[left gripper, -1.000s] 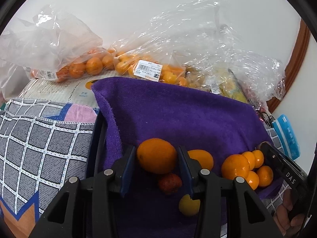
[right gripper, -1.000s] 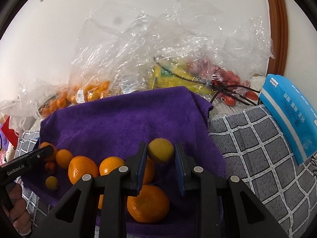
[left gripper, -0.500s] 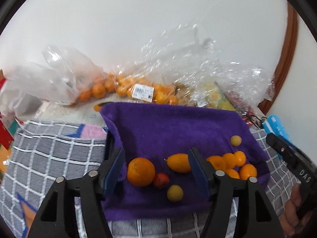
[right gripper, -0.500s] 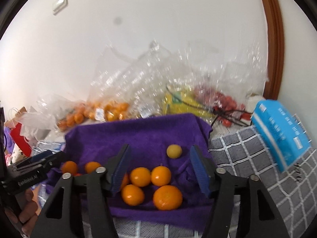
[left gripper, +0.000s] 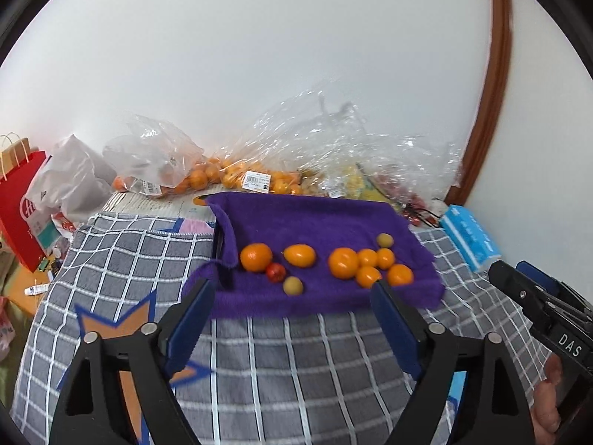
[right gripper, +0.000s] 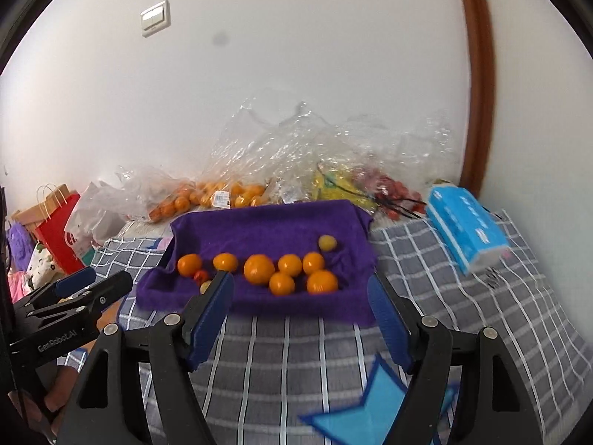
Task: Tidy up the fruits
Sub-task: 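Withdraw both open tools back from the towel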
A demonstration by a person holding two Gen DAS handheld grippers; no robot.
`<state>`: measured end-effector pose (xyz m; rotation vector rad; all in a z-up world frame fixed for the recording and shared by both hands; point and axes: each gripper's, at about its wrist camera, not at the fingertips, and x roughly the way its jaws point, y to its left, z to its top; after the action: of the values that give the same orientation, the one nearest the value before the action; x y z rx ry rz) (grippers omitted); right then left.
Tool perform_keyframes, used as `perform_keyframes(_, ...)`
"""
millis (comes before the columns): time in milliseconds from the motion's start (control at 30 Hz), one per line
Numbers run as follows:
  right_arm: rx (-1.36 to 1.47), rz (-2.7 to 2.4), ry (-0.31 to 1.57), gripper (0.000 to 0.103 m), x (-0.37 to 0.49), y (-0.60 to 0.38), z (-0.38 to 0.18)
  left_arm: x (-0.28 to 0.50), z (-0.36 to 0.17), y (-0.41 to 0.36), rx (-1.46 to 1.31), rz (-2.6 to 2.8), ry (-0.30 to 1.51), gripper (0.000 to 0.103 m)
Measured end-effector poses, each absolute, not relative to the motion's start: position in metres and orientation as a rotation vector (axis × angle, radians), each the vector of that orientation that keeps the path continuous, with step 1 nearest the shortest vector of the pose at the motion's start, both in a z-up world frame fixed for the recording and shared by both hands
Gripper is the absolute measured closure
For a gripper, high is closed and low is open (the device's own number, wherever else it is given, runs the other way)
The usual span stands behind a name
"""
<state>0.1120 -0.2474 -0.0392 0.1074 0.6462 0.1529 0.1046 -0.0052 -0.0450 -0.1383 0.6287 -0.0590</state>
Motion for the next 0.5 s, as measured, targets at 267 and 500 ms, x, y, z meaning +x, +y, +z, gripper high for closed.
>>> perform_keyframes(267, 0.118, 0.112, 0.594, 0.006, 0.056, -0.257, -0.027, 0.053, -0.031, -0.023, -0.085, -0.069, 0.586, 0.007)
perform_keyframes(500, 0.110, 0.096, 0.593, 0.003, 0.036, -0.263, -0.021, 0.029, -0.020, -0.028, -0.083, -0.065, 0.559, 0.006)
